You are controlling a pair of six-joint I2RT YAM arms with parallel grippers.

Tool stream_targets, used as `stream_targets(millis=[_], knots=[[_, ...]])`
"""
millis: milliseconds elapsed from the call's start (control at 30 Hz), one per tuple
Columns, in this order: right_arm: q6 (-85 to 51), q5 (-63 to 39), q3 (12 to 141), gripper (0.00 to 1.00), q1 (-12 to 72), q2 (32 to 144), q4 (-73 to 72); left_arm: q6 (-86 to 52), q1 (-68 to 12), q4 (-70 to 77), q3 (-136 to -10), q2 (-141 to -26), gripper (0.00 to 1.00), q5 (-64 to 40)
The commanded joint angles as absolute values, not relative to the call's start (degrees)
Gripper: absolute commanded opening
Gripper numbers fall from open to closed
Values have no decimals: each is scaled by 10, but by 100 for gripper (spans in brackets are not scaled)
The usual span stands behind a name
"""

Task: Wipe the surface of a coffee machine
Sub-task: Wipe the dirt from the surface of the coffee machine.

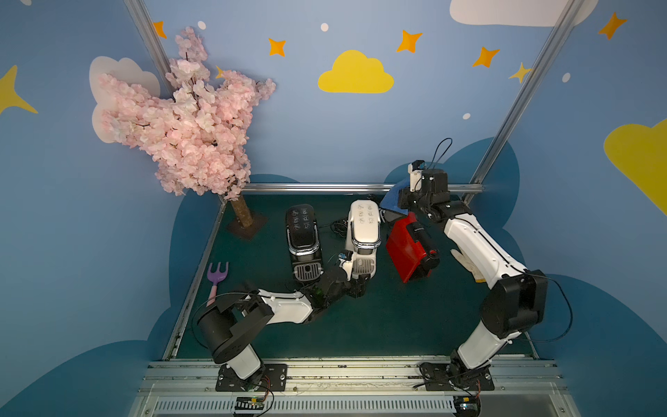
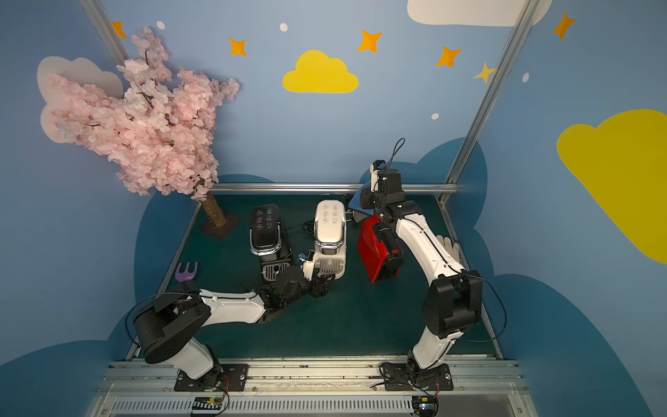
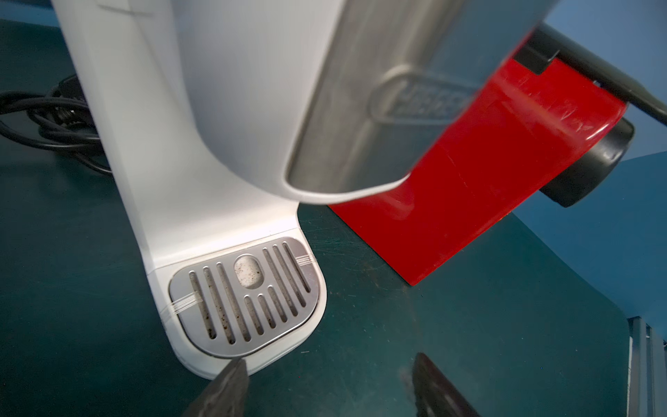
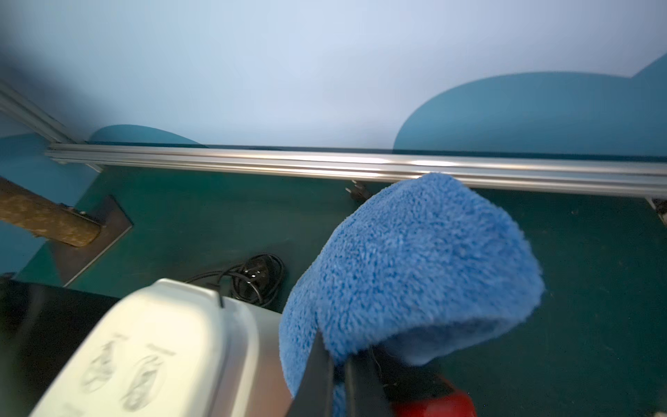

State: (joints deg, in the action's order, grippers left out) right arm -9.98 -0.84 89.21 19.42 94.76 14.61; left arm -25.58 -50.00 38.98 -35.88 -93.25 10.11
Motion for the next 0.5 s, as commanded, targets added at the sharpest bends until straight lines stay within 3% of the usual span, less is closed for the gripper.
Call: stream_targets(millis=[0, 300, 467], knots=[[-92, -61, 868, 0, 208, 864, 69, -260, -499, 399, -349, -931, 73, 102], [-104, -191, 817, 1, 237, 767, 57, -264, -490, 412, -357, -961, 72, 97], [-131, -209, 770, 1, 254, 765, 44, -265, -483, 414, -358, -967, 73, 98]])
